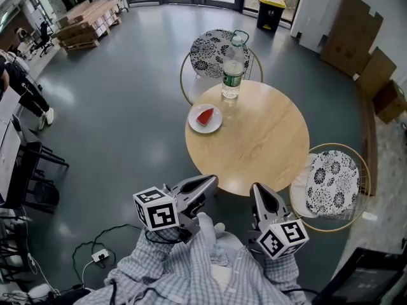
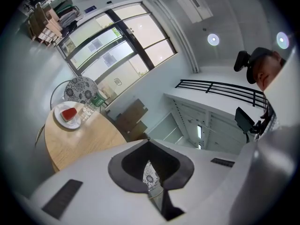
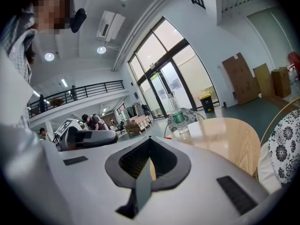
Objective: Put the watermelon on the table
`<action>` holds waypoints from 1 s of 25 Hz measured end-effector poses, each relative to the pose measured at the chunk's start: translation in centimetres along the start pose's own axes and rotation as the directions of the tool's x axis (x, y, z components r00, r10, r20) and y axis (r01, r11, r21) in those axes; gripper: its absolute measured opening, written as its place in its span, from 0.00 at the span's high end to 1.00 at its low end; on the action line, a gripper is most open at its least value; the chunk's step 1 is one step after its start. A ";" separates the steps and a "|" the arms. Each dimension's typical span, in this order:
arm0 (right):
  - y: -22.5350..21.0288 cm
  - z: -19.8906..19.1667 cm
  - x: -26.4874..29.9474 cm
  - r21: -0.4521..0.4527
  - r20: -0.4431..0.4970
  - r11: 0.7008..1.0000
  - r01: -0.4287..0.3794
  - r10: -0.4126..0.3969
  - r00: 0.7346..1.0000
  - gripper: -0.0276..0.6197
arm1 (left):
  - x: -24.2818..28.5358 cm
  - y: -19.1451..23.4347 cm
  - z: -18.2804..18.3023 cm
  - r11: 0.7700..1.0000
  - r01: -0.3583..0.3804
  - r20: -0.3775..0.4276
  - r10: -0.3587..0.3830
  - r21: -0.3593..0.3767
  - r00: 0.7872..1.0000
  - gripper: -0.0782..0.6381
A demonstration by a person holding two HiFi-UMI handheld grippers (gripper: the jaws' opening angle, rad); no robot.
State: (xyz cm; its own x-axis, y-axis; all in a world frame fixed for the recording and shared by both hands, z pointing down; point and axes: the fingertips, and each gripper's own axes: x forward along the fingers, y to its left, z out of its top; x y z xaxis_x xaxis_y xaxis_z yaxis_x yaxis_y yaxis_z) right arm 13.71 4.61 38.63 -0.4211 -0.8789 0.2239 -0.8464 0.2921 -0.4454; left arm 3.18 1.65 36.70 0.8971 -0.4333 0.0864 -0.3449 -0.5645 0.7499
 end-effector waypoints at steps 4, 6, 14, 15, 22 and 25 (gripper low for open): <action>0.3 1.3 0.1 -0.008 0.032 1.000 0.007 -0.007 0.999 0.95 | 0.7 -0.6 0.6 0.999 0.019 -0.017 -0.018 0.051 1.000 0.88; 0.5 1.7 0.4 -0.009 0.041 1.000 0.009 -0.009 0.999 0.95 | 1.1 -1.0 0.6 0.997 0.034 -0.031 -0.032 0.066 0.999 0.88; 1.5 3.2 1.8 0.001 0.085 1.000 0.002 -0.002 0.996 0.95 | 2.8 -1.7 0.4 0.979 0.066 -0.127 -0.042 0.193 0.991 0.88; 1.5 3.2 1.8 0.003 0.088 1.000 0.004 -0.005 0.996 0.95 | 2.9 -1.7 0.4 0.976 0.068 -0.134 -0.041 0.208 0.990 0.88; 0.9 2.9 1.7 0.016 0.092 0.999 0.033 -0.034 0.995 0.95 | 3.2 -1.6 0.4 0.964 0.093 -0.167 -0.051 0.250 0.985 0.88; 1.1 3.0 2.0 0.015 0.095 0.999 0.030 -0.031 0.995 0.95 | 3.1 -1.3 0.5 0.959 0.088 -0.174 -0.042 0.268 0.984 0.88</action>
State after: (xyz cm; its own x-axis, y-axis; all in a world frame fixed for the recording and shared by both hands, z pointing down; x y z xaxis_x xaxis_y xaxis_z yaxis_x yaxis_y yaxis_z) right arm 12.90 2.08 35.99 -0.3621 -0.9193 0.1545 -0.8534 0.2603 -0.4515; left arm 6.27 0.67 35.66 0.9452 -0.2802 0.1676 -0.3255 -0.7679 0.5517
